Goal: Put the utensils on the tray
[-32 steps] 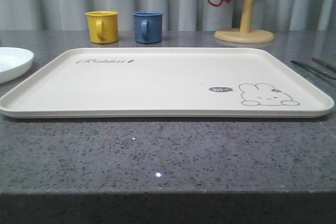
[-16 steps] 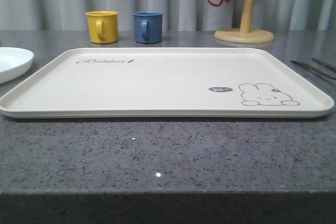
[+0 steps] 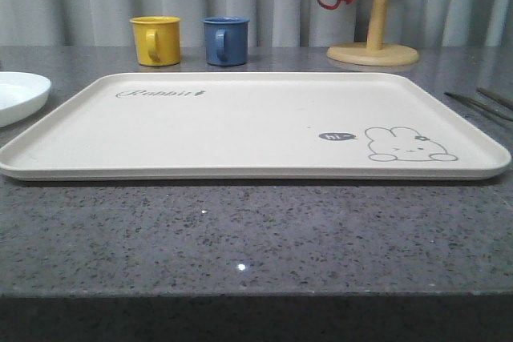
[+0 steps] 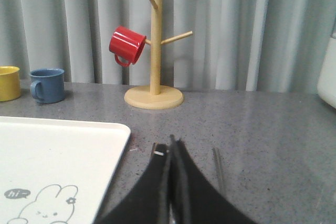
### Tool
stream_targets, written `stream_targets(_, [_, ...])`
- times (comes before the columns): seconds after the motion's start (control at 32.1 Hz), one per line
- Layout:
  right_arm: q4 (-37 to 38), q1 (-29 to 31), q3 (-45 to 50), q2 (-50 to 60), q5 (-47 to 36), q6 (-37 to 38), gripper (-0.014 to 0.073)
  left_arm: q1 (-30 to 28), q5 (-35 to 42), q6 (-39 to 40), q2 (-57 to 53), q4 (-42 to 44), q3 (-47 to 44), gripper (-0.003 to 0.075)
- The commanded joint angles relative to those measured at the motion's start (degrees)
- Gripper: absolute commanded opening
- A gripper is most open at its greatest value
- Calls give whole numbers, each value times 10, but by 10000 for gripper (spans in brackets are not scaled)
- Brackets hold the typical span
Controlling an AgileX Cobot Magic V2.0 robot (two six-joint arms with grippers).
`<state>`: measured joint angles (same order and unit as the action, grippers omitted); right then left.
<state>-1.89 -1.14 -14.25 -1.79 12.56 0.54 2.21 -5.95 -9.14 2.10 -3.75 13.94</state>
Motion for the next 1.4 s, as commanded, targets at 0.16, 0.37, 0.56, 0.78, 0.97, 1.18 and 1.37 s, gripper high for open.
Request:
stream_targets(0.16, [1,1,-181,-160,69,-2,-69,4,-178,0,151,-4,230,-18])
stream_targets(0.37, [1,1,-213,-249,106,-2,-69,4,-202,0,224,-4,259,-18])
stream_targets(0.56, [1,1,-206,-277,117,-5,-69,4,-203,0,249,-4,257,-18])
stream_targets(0.78, [1,1,-205,-285,153,-14,178,4,-213,0,252,-6,257,135])
stream_targets(0.97, [5,1,-205,-285,150,-14,421,4,-232,0,252,-6,257,497])
stream_targets(1.18, [5,1,-205,-285,150,-14,421,4,-337,0,343,13,318,496])
stream_targets(1.37, [5,1,-205,-285,150,-14,421,-19,-360,0,493,52,380,496])
